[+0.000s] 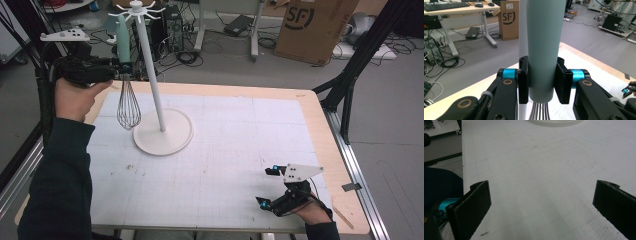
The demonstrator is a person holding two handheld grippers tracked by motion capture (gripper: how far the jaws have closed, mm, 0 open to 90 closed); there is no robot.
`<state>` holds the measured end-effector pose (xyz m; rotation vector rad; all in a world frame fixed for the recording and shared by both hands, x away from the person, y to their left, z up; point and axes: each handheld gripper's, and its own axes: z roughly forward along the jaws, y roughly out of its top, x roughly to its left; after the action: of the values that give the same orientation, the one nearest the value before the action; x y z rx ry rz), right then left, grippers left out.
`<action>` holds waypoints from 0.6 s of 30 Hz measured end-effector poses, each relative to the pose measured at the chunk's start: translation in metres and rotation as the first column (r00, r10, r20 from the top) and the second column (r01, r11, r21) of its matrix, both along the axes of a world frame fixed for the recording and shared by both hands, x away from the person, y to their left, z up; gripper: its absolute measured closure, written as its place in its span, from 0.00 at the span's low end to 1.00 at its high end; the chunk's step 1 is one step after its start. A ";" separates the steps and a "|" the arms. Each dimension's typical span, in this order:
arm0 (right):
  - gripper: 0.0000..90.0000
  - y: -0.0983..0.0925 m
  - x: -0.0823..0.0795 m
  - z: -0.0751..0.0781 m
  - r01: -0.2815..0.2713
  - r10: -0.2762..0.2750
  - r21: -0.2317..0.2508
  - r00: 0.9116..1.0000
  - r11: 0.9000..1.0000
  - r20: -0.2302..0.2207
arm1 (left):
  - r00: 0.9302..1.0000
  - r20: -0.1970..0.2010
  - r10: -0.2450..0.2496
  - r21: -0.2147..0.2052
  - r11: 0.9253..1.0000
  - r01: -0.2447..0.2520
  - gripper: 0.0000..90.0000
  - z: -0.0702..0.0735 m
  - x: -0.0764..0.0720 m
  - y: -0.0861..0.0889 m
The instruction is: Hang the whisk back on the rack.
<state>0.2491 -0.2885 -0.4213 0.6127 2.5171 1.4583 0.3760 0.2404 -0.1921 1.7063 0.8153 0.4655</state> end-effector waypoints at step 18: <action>0.01 -0.002 -0.001 0.003 0.008 -0.008 0.022 1.000 1.000 0.003 | 0.991 0.027 -0.133 -0.032 0.990 0.134 0.54 -0.014 -0.006 0.008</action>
<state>0.2482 -0.2909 -0.4188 0.6231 2.4961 1.4855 0.3698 0.2481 -0.2064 1.7087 0.6825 0.3783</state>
